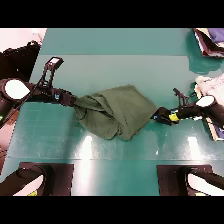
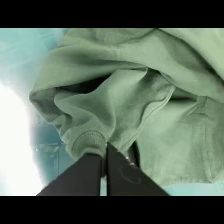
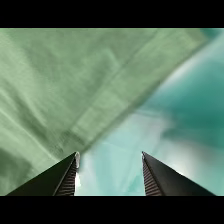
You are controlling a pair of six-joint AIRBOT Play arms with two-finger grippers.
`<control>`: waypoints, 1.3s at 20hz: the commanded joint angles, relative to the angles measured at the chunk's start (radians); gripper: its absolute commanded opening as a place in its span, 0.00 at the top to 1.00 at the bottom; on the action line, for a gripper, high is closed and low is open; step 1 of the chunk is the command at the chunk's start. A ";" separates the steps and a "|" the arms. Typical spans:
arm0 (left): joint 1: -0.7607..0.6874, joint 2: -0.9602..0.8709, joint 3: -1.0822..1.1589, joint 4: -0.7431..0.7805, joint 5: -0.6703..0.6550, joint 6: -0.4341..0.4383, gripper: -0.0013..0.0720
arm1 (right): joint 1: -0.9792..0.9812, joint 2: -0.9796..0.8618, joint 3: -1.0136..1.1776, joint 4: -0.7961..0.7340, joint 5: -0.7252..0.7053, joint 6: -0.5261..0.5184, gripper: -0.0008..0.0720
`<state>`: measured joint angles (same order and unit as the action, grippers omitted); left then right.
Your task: Fold the shirts.
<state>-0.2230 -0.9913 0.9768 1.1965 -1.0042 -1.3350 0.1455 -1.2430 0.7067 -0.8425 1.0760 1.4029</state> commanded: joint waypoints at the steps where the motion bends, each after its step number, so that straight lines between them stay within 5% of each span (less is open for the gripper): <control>1: -0.001 -0.001 0.000 0.001 0.001 0.000 0.95 | 0.069 -0.073 0.001 0.065 -0.090 -0.006 0.37; 3: -0.001 -0.001 0.000 0.001 0.000 0.000 0.95 | 0.104 -0.119 0.047 0.064 -0.113 -0.006 0.44; 5: -0.001 -0.001 0.000 0.001 -0.002 0.000 0.95 | 0.115 -0.144 0.097 0.061 -0.119 -0.025 0.81; 7: -0.001 -0.001 0.002 0.002 -0.002 0.000 0.95 | 0.110 -0.144 0.143 0.037 -0.113 -0.043 0.97; 12: -0.001 0.000 0.142 0.087 -0.014 -0.001 0.95 | 0.018 -0.065 0.347 -0.077 0.052 -0.042 0.97; 26: -0.001 0.088 0.748 0.158 -0.104 0.001 0.95 | -0.263 0.296 0.870 -0.208 0.149 -0.042 0.97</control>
<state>-0.2234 -0.9367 1.6352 1.3510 -1.0882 -1.3346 -0.0864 -0.9878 1.4910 -1.0374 1.2144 1.3598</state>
